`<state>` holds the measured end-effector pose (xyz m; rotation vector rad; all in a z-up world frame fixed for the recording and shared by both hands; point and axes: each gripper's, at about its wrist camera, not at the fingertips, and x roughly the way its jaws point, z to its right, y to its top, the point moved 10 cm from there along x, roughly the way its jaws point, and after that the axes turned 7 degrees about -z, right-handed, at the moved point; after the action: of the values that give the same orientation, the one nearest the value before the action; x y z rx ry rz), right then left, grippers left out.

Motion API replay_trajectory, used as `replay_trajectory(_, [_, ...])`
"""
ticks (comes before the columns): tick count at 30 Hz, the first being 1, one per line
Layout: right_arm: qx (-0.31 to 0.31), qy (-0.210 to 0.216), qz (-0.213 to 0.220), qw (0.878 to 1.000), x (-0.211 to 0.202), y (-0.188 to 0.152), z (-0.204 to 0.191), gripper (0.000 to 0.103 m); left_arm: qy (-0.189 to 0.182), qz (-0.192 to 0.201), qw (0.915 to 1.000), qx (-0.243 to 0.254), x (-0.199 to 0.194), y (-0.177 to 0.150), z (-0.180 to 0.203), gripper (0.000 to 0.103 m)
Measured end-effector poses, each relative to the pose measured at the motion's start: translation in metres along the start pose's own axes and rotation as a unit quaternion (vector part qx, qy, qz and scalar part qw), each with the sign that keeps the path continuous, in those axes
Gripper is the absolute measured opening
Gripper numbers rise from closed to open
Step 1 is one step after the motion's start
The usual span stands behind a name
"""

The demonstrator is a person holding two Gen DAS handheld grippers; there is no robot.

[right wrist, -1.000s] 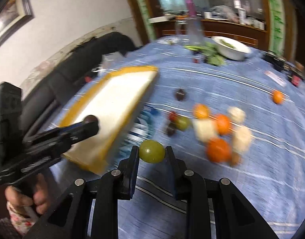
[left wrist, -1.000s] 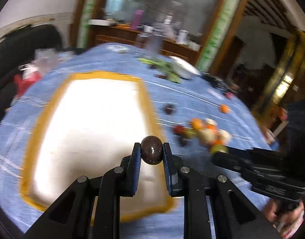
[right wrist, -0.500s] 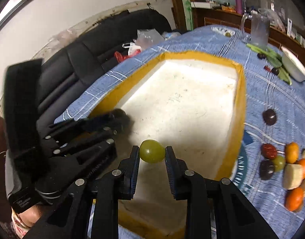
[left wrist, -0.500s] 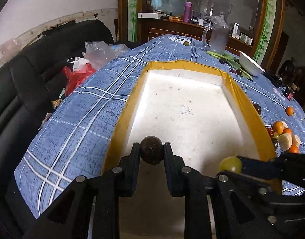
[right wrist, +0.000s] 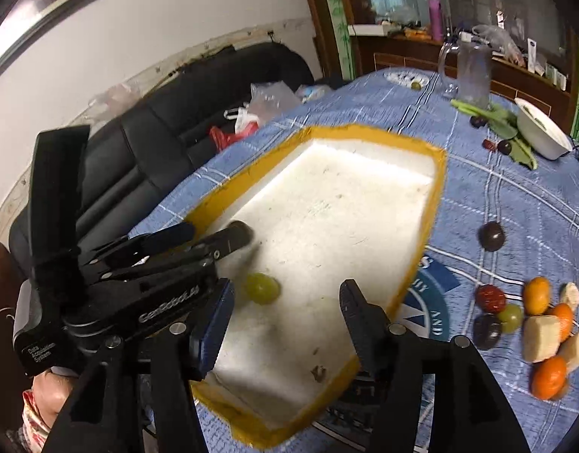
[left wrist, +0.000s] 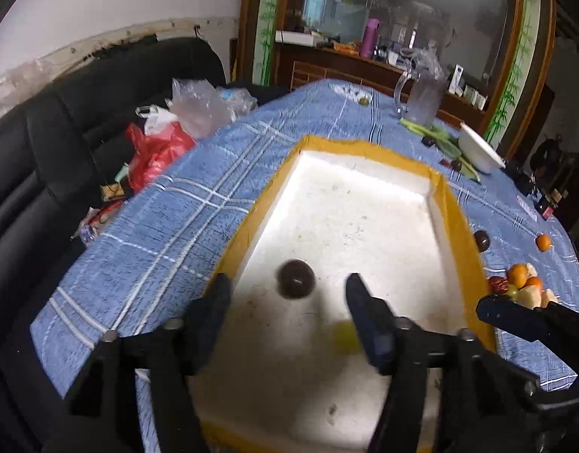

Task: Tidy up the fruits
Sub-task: 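Carry both fruits over the white tray and open both tools to drop them, then withdraw both open tools from the tray back toward the fruits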

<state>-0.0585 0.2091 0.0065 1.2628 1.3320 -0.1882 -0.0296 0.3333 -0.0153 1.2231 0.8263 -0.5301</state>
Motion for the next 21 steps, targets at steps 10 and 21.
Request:
replay_trajectory(10, [0.029, -0.057, 0.085, 0.994, -0.088, -0.015, 0.072, 0.079, -0.04, 0.059, 0.9965, 0.044, -0.065, 0.006, 0.067, 0.079])
replay_trajectory(21, [0.204, -0.139, 0.082, 0.966, -0.153, -0.091, 0.251, 0.081, -0.107, 0.005, 0.984, 0.143, -0.039, -0.034, 0.183, 0.08])
